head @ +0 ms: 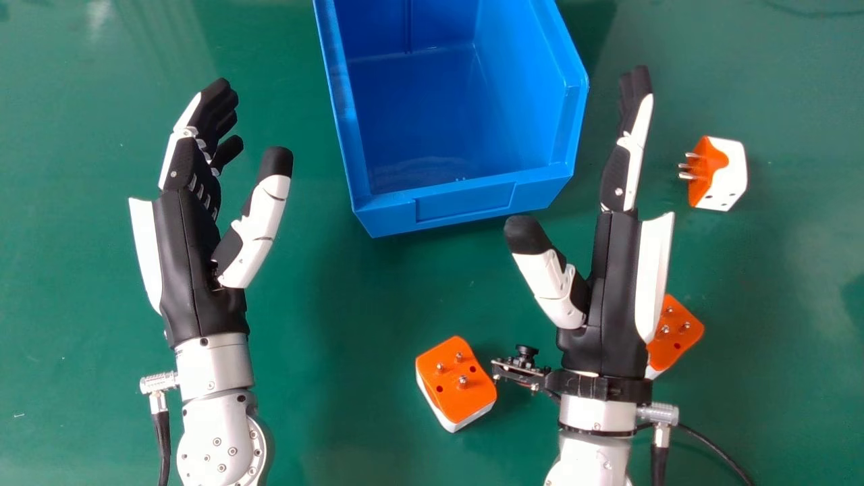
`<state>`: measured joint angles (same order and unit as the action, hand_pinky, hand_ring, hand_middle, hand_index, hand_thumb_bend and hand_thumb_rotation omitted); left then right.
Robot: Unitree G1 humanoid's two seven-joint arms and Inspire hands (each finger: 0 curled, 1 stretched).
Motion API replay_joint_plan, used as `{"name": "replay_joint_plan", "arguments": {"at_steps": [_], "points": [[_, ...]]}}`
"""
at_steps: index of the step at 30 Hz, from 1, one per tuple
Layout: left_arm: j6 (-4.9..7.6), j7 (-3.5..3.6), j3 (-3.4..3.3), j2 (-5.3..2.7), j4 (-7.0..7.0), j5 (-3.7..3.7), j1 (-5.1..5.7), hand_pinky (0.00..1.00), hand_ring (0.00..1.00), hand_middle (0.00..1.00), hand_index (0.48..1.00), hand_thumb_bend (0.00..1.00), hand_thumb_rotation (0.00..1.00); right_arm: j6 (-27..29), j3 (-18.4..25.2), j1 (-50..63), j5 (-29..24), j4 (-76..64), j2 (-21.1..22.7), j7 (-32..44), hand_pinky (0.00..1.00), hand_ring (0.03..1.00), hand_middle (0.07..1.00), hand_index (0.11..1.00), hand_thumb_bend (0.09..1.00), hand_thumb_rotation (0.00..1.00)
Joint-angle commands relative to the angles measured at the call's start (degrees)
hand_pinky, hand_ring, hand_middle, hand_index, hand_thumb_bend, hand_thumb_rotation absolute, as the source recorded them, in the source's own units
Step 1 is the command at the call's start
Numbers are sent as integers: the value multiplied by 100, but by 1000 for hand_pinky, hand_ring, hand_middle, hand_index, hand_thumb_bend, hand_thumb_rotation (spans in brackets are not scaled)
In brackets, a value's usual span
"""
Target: Pick all objects and put in blue box
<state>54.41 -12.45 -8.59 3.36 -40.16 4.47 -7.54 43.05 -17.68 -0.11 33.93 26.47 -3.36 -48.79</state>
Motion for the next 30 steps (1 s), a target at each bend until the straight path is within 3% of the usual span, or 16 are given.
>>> {"name": "replay_joint_plan", "arguments": {"at_steps": [1, 7, 18, 23, 28, 30], "points": [[145, 11, 10, 22, 30, 61, 14, 836, 864, 852, 819, 666, 515, 76, -19, 18, -39, -129, -243, -19, 1000, 1000, 1000, 1000, 653, 1000], [145, -16, 0, 29, 19, 90, 22, 833, 862, 851, 818, 667, 522, 105, -29, 9, -28, -114, -242, -25, 1000, 1000, 1000, 1000, 647, 1000], [168, 41, 11, 16, 35, 23, 36, 826, 858, 848, 815, 673, 522, 103, -26, 48, -60, -146, -254, -4, 1000, 1000, 1000, 1000, 643, 1000], [163, 6, 13, 21, 20, 78, 36, 829, 860, 850, 816, 673, 523, 84, 2, 85, -62, -227, -242, -1, 1000, 1000, 1000, 1000, 649, 1000], [170, 64, 17, 2, -11, -10, 6, 829, 860, 849, 815, 671, 519, -2, 73, 115, -69, -355, -223, -6, 1000, 1000, 1000, 1000, 649, 1000], [171, 67, 18, 8, -12, -3, -4, 829, 860, 849, 816, 673, 517, -45, 111, 140, -106, -433, -213, 27, 1000, 1000, 1000, 1000, 656, 1000]]}}
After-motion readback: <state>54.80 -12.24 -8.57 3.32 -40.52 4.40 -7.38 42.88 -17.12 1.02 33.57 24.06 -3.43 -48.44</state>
